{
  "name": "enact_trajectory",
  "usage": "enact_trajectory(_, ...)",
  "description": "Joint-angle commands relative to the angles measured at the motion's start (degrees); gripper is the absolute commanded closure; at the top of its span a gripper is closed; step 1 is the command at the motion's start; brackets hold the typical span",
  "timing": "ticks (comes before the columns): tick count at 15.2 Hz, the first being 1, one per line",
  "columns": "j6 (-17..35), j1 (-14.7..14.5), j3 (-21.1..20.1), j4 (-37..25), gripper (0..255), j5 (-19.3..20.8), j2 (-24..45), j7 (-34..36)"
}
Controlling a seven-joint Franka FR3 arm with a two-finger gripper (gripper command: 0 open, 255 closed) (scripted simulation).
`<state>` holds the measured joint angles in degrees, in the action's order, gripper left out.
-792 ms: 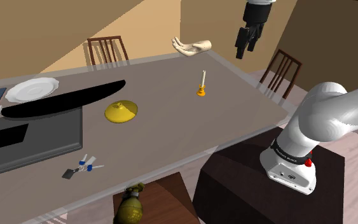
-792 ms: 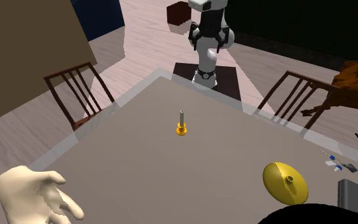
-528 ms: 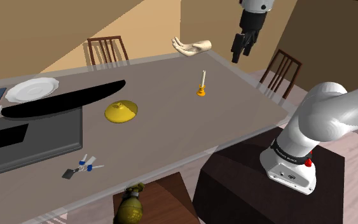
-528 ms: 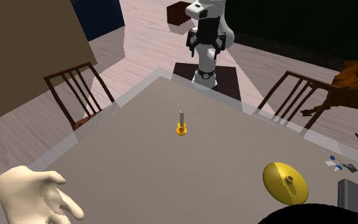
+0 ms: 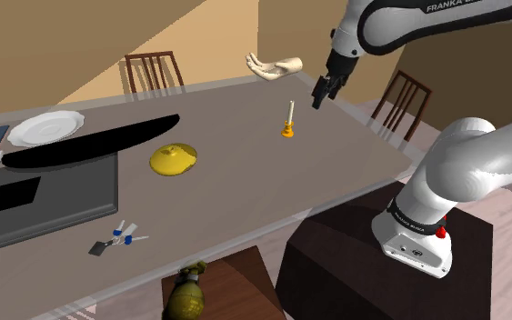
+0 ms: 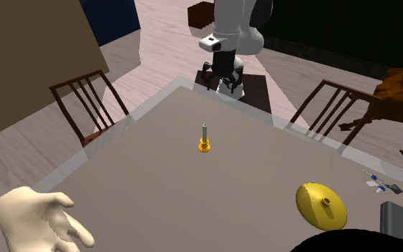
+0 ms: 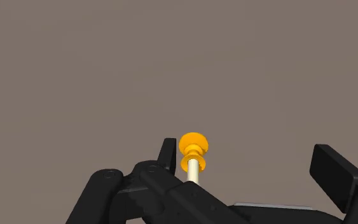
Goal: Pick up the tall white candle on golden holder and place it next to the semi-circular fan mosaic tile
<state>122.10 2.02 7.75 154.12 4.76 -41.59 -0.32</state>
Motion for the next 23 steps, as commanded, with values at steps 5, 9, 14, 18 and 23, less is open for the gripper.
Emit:
enact_trajectory(5, 22.4, -0.2, 3.8, 4.4, 0, -0.5, 10.7, -1.9)
enact_trajectory(9, 37.1, -3.0, 7.7, 4.4, 0, -3.8, 20.8, -5.1)
enact_trajectory(14, 48.6, -11.5, 15.1, 2.2, 0, -14.0, 31.2, -13.2)
enact_trajectory(18, 51.5, -18.0, 19.5, 0.7, 0, -23.2, 35.8, -20.2)
enact_trajectory(23, 52.4, -21.0, 21.3, -0.2, 0, -29.1, 37.8, -24.7)
